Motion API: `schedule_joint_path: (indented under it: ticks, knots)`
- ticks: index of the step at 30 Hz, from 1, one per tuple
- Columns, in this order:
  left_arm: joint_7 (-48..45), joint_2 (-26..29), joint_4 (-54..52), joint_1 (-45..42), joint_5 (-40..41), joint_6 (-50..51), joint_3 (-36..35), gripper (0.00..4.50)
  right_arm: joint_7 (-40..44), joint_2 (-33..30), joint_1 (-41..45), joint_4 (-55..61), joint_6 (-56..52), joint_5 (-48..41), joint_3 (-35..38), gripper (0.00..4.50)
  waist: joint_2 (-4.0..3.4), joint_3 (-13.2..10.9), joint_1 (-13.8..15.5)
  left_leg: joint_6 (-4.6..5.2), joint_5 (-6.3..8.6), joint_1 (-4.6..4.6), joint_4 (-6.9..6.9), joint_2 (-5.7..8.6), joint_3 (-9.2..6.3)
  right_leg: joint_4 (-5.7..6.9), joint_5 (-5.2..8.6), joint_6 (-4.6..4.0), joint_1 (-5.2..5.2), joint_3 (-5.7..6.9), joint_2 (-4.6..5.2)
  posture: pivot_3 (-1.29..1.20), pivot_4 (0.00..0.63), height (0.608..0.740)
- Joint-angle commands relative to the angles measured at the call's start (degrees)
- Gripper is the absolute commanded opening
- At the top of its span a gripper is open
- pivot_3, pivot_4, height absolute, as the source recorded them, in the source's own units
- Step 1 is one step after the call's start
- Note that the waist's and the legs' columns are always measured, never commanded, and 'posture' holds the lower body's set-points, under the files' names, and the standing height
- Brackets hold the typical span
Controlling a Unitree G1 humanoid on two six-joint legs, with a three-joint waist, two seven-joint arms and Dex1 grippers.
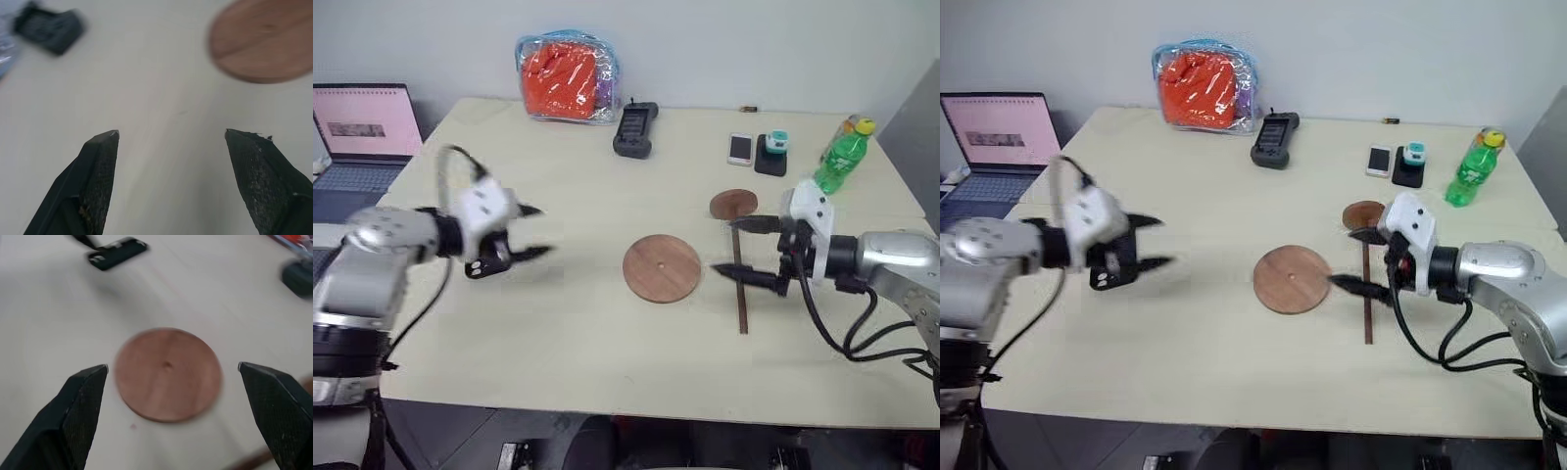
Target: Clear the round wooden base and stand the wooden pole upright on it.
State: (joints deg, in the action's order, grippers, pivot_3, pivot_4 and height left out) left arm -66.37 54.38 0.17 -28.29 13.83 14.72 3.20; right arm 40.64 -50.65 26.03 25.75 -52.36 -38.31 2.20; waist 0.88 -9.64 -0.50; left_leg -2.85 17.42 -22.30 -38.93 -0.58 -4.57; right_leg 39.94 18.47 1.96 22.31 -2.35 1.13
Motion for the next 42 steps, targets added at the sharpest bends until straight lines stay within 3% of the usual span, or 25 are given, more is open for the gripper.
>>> schedule_joint_path:
  ticks: [1, 5, 11, 20, 25, 30, 42]
  knots:
    - [-2.4, -2.7, -0.3, -4.5, -0.4, -3.1, 2.1, 3.57, -8.5, 1.8, 5.7, -1.9, -12.2, 1.8, -1.6, 4.50, 0.00, 0.0, -0.5, 0.01, 0.00, -0.04, 0.00, 0.00, 0.01, 0.01, 0.00, 0.00, 0.03, 0.02, -0.05, 0.00, 0.150, 0.740]
    - [-2.6, -6.0, -1.6, -6.5, -2.4, -5.3, 5.3, 3.57, -10.2, 3.1, 10.4, -5.5, -21.0, 1.3, -2.4, 4.50, -0.03, 0.0, -1.5, 0.02, 0.01, -0.08, 0.03, 0.02, 0.01, 0.07, -0.01, -0.02, 0.12, 0.04, -0.19, 0.00, 0.150, 0.740]
    - [-3.3, -12.2, -3.8, -6.7, 2.2, -4.1, 4.6, 3.57, -16.1, 13.7, 22.7, -21.4, -29.1, 6.5, -6.8, 4.50, -0.03, 0.0, -2.0, 0.06, 0.02, -0.08, 0.01, 0.01, 0.02, 0.09, 0.00, -0.02, 0.13, -0.05, -0.17, 0.00, 0.150, 0.740]
    - [-2.8, -15.3, -7.1, -4.3, 4.9, -2.9, 4.4, 3.57, -14.8, 19.2, 32.9, -47.4, -22.5, 15.4, -11.4, 4.50, -0.04, 0.0, -1.8, 0.04, 0.00, -0.24, -0.01, 0.05, 0.00, 0.05, 0.00, -0.02, 0.25, 0.01, -0.16, 0.00, 0.150, 0.740]
    - [-1.1, -16.5, -8.3, -3.5, 3.9, -2.9, 5.1, 3.57, -11.5, 20.5, 36.4, -55.1, -21.1, 17.6, -12.7, 4.50, -0.05, 0.0, -2.1, 0.02, -0.01, -0.31, -0.01, 0.03, 0.06, 0.12, 0.00, -0.02, 0.40, -0.04, -0.16, 0.00, 0.150, 0.740]
    - [-0.4, -17.0, -8.9, -3.1, 3.5, -2.9, 5.3, 3.59, -10.1, 22.1, 38.8, -61.3, -19.5, 19.9, -12.2, 3.60, -0.06, 0.0, -2.7, -0.01, -0.03, -0.36, -0.01, 0.00, 0.07, 0.19, 0.00, -0.02, 0.51, -0.06, -0.11, 0.00, 0.150, 0.740]
    - [-1.0, -16.4, -7.9, -3.9, 2.2, -3.3, 6.0, 3.59, -14.9, 26.7, 42.1, -66.9, -21.6, 20.3, -1.9, 0.83, -0.06, 0.0, -2.9, -0.18, -0.15, -0.55, -0.03, -0.01, 0.19, 0.52, 0.00, -0.02, 0.89, -0.16, -0.09, 0.00, 0.150, 0.740]
